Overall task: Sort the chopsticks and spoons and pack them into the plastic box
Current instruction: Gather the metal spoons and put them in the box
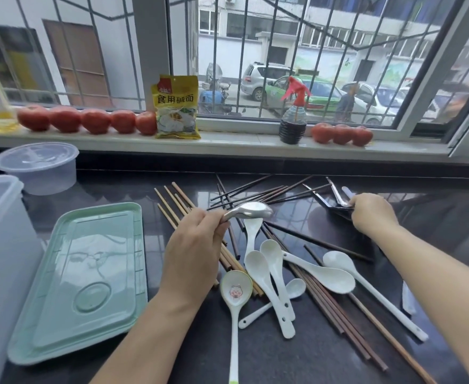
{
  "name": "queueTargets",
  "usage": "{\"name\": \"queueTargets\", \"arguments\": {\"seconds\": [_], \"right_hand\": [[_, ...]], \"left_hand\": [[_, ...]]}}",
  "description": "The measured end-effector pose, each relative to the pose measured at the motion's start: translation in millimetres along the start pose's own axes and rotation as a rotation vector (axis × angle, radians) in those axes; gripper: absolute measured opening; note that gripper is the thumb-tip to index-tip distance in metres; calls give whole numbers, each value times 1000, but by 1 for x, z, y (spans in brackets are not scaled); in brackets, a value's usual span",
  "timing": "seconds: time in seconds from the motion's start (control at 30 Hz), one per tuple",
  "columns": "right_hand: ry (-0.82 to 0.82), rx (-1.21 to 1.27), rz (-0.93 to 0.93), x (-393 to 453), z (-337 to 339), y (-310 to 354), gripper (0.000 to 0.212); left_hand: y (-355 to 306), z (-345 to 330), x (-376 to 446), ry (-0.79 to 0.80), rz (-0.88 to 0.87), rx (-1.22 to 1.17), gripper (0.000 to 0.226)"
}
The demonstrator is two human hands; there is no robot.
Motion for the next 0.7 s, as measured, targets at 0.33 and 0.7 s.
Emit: {"name": "queueTargets", "arguments": {"seconds": [0.33, 0.7], "right_hand": [[-295, 300, -19, -27, 41, 4, 22], [-564, 1078, 116, -104, 148, 59, 12]], "left_hand": [[4, -2, -1, 26, 59, -84, 28], [2, 4, -5, -27, 21, -100, 27]]}}
Point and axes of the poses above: each hand's wrist, its own x-axis towards the middle knuckle, its own z-axis out of the back of the hand, y = z × x, the point moved 2 cm from there along x, towards the middle knuckle, and after that the axes turned 9 degrees about -x, right-handed, at the moved point
